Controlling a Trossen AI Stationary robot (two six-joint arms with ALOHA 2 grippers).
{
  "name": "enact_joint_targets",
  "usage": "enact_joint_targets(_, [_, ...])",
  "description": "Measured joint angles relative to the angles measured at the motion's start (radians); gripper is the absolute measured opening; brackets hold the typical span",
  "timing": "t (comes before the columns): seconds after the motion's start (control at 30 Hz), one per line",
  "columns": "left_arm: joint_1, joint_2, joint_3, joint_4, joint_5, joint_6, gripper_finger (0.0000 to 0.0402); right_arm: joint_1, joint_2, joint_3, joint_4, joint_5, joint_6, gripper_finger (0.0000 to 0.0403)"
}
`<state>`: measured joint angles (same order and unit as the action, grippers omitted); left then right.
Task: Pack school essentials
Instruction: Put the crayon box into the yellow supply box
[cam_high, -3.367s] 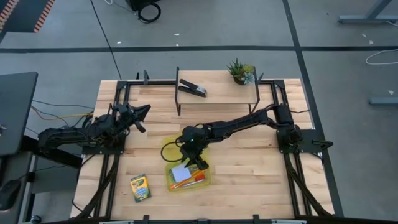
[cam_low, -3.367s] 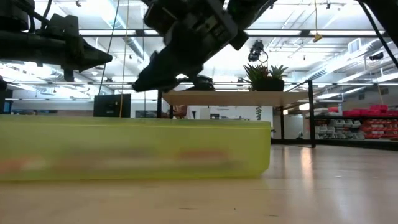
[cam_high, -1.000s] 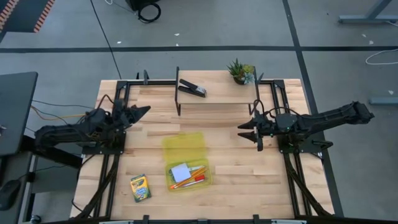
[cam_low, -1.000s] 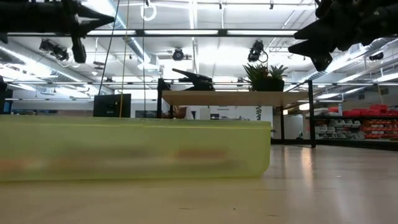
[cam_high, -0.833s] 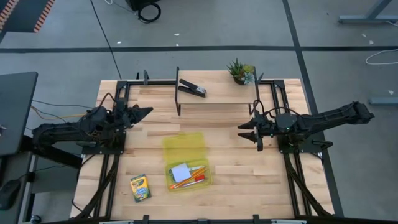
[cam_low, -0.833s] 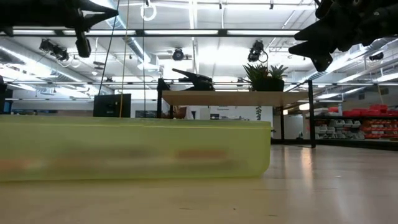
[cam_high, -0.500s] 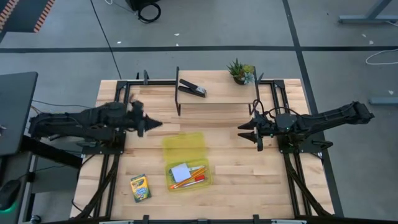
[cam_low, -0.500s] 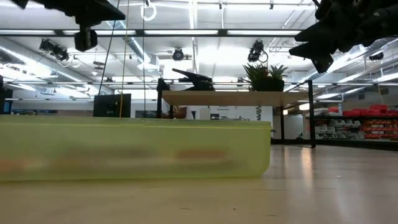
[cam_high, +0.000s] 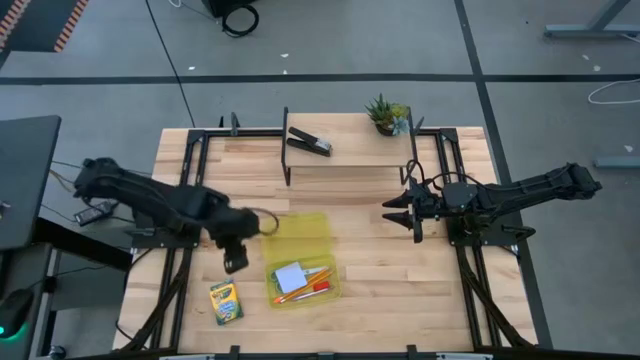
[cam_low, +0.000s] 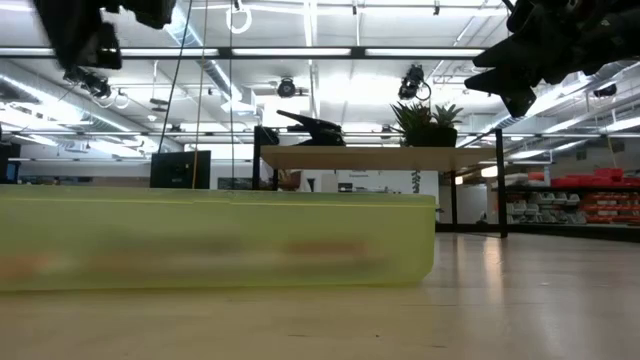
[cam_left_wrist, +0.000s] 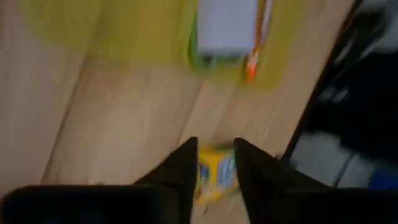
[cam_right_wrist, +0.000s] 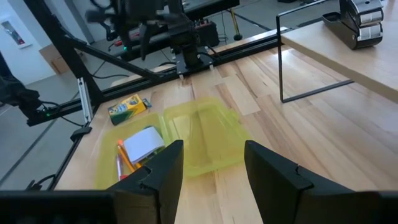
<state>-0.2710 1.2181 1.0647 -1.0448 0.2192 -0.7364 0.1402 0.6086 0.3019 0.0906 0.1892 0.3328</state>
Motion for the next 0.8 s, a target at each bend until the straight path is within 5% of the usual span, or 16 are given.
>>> enact_joint_targets(0.27, [-0.149, 0.205, 0.033, -0.08, 0.187, 0.214, 0.0256, 0.0, 0.0, 0.0, 0.0, 0.001, -0.026, 0.0177])
enact_joint_targets(0.6, [-0.351, 0.321, 0.033, -0.081, 0.155, 0.382, 0.0343, 0.0, 0.0, 0.0, 0.0, 0.001, -0.032, 0.0177])
enact_joint_targets(0.8, [-0.429, 0.359, 0.032, -0.077, 0.011, 0.39, 0.037, 0.0, 0.0, 0.0, 0.0, 0.012, -0.03, 0.0177])
